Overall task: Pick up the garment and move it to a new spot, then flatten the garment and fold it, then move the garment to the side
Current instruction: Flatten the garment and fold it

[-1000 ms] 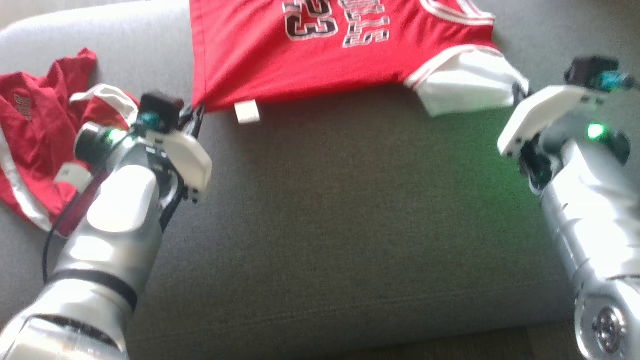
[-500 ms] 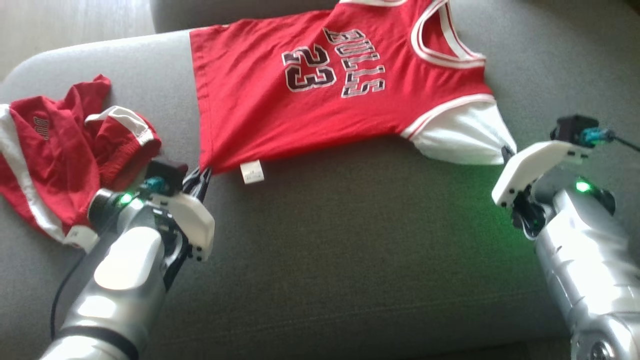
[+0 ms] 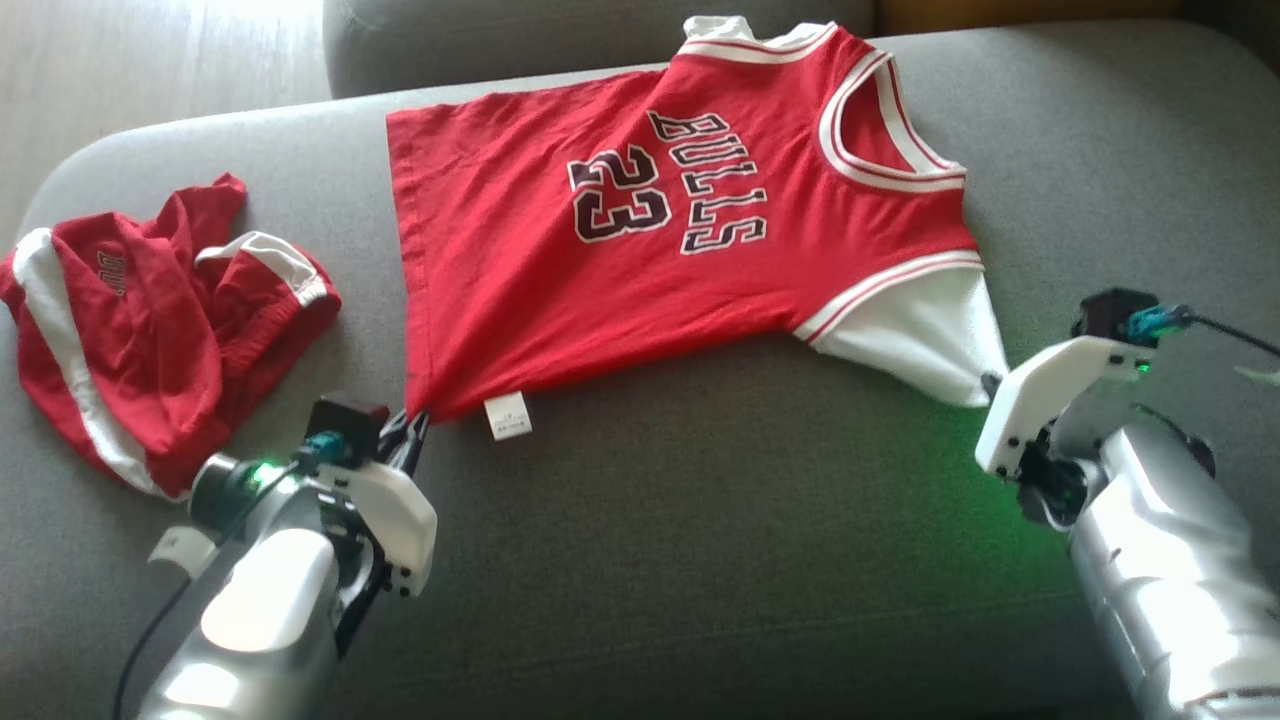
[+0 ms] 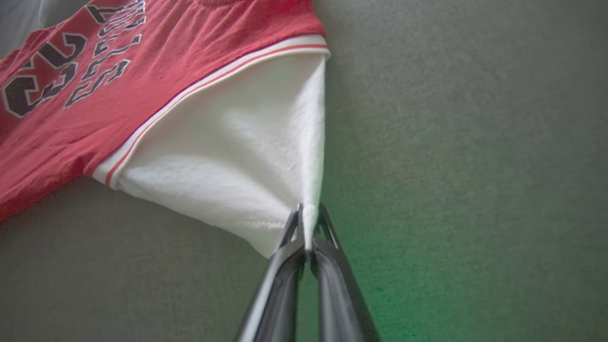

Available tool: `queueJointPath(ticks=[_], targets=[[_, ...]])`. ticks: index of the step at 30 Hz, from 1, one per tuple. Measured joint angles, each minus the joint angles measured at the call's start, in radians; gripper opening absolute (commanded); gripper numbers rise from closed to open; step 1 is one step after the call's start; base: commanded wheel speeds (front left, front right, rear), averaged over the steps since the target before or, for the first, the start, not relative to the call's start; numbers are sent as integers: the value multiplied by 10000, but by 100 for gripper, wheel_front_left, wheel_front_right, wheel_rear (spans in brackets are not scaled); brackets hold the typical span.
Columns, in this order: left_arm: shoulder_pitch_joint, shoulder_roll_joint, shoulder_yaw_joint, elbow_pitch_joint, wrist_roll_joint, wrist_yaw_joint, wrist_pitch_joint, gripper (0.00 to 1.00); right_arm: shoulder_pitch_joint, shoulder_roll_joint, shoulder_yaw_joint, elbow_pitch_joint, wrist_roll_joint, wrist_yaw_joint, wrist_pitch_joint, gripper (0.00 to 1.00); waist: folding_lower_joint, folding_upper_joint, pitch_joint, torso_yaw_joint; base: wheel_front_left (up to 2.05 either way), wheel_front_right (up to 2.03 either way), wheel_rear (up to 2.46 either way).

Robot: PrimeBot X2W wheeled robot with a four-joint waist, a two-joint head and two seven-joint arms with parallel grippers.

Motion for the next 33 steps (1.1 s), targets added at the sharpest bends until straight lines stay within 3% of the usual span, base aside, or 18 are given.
queueJointPath(ticks=[7, 13, 24, 26, 33], targets=[[315, 73, -130, -161, 0, 100, 0, 0, 875, -242, 364, -930, 523, 0, 1122, 0, 0, 0, -217, 40, 0, 0, 0], [527, 138, -153, -291, -2, 186, 0, 0, 1878, -585, 67, -2491, 1041, 0, 1983, 0, 0, 0, -369, -46, 0, 0, 0], [1448, 305, -481, -823, -2, 280, 13, 0, 4734, -94, -830, -6690, 1076, 0, 4316, 0, 0, 0, -622, -102, 0, 0, 0], [1796, 407, -550, -1095, -2, 322, 29, 0, 5452, 71, -1223, -7914, 957, 0, 5212, 0, 0, 0, -687, -60, 0, 0, 0], [2570, 832, -759, -2079, -50, 435, 272, 0, 6807, 441, -1862, -10441, 947, 0, 7248, 0, 0, 0, -773, 38, 0, 0, 0]])
